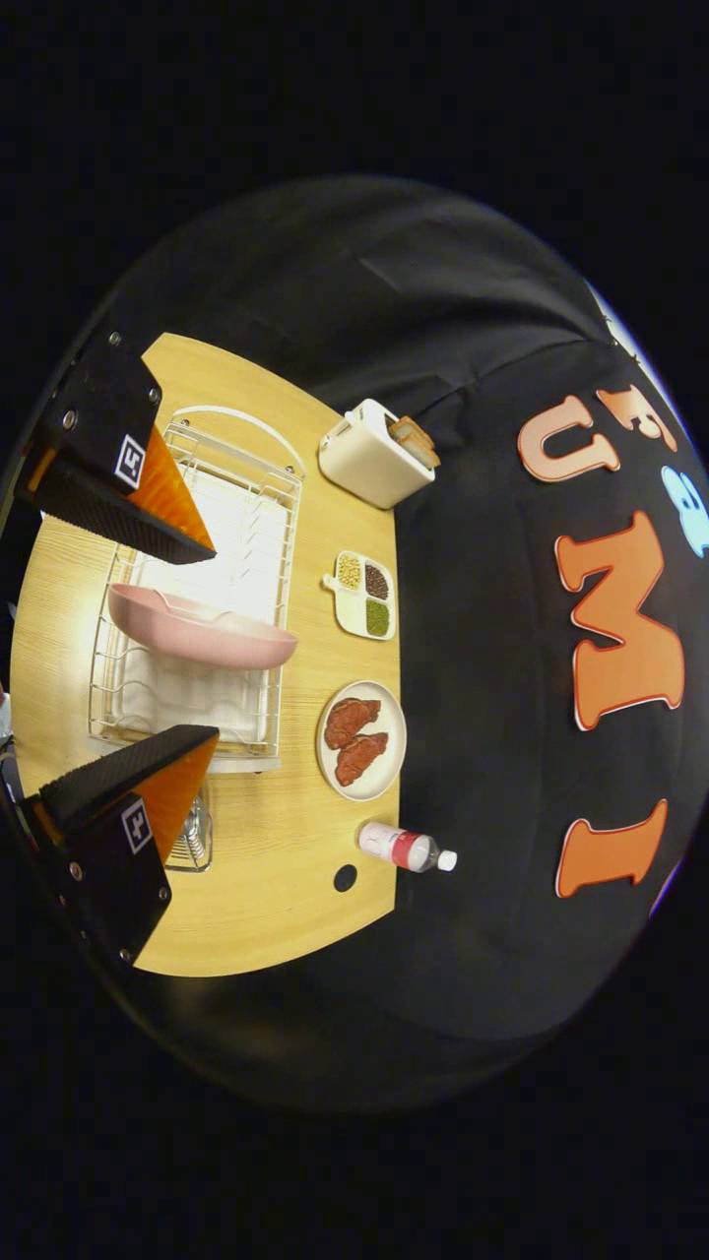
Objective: Take the plate from the dish rack, then take the spoon from the basket and place it into the plate.
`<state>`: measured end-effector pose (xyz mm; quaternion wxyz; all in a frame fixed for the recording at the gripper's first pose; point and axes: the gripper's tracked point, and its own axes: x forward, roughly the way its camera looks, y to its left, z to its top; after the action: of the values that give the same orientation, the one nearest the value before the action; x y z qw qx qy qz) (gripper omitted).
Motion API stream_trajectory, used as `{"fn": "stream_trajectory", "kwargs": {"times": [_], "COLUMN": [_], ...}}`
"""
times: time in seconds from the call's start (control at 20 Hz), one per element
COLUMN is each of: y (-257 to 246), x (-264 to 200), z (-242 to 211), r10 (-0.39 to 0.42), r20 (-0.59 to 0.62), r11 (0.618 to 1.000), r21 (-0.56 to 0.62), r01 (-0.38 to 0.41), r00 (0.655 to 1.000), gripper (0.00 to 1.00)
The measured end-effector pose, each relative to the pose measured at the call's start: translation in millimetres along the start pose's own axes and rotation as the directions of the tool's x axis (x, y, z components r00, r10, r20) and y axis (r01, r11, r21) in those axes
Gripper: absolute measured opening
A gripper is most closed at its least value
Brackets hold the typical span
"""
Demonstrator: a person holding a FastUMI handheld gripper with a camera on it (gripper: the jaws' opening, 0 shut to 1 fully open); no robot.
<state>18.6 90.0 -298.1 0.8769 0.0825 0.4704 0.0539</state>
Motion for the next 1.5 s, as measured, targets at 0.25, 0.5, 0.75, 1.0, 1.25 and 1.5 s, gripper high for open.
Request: {"fn": "stream_trajectory", "kwargs": {"times": [0.25, 0.5, 0.75, 1.0, 1.25, 1.5], "y": [3, 9, 14, 8, 8, 1], "x": [24, 42, 62, 75, 69, 47], "z": [-8, -11, -23, -36, -20, 6], "r10": [0.001, -0.017, -0.076, -0.148, -0.164, -0.221], "r20": [-0.137, -0.222, -0.303, -0.347, -0.290, -0.181], "r11": [0.999, 0.998, 0.996, 0.989, 0.986, 0.968], "r21": [0.044, 0.057, 0.014, -0.048, -0.069, -0.158], "r01": [0.005, 0.031, 0.084, 0.140, 0.150, 0.193], "r00": [0.991, 0.975, 0.950, 0.926, 0.943, 0.958], "gripper": [0.93, 0.80, 0.77, 0.64, 0.36, 0.32]}}
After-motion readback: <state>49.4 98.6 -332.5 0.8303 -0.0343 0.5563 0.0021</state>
